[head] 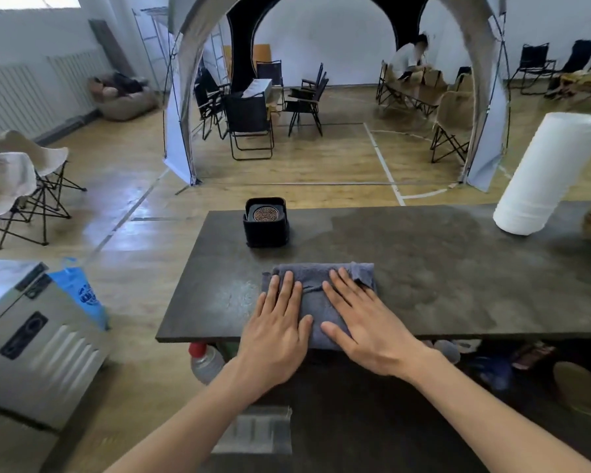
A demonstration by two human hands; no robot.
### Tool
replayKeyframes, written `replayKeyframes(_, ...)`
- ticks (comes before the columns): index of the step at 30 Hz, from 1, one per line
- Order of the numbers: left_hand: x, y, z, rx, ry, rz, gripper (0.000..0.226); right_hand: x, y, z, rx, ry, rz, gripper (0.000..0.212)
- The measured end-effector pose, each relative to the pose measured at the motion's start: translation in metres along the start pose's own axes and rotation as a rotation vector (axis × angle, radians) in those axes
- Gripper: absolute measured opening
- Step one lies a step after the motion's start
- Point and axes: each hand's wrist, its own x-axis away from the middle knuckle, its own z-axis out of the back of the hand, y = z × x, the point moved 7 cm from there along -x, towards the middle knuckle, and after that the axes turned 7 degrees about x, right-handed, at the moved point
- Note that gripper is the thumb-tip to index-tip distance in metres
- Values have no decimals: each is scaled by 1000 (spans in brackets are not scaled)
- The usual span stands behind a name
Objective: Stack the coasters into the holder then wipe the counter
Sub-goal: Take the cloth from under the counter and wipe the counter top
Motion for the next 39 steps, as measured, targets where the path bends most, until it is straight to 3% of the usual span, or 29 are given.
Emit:
replayKeyframes(6,23,-1,3,31,-3,-21,78,18,-18,-1,89,-20,11,107)
replayKeyframes(9,31,-1,18,-54,4,-207,103,25,-15,-3,153,6,78,111)
replayKeyframes(11,42,0,23,-172,43,-379,107,37,-11,0,123,100,82,103)
replayKeyframes(13,47,-7,20,-228,63,-449,97,51,-3,6,69,225,57,90)
replayKeyframes(19,48,-21,25,123,175,-461,57,64,1,21,-54,406,46,58)
replayKeyframes(23,68,-19,40,262,273,-508,38,79,-7,30,-132,429,87,48)
replayKeyframes(25,76,-20,46,305,273,-539,31,83,-5,29,-172,377,63,60)
replayKeyframes(27,75,-22,48,251,266,-540,29,76,-5,29,-45,331,45,73)
replayKeyframes(30,64,-20,42,147,177,-525,29,58,-12,27,81,290,76,55)
replayKeyframes(35,76,-23,45,349,114,-466,42,73,-6,28,-197,211,53,47)
replayKeyframes(39,86,-13,70,758,114,-353,36,93,-9,63,-511,271,-46,34)
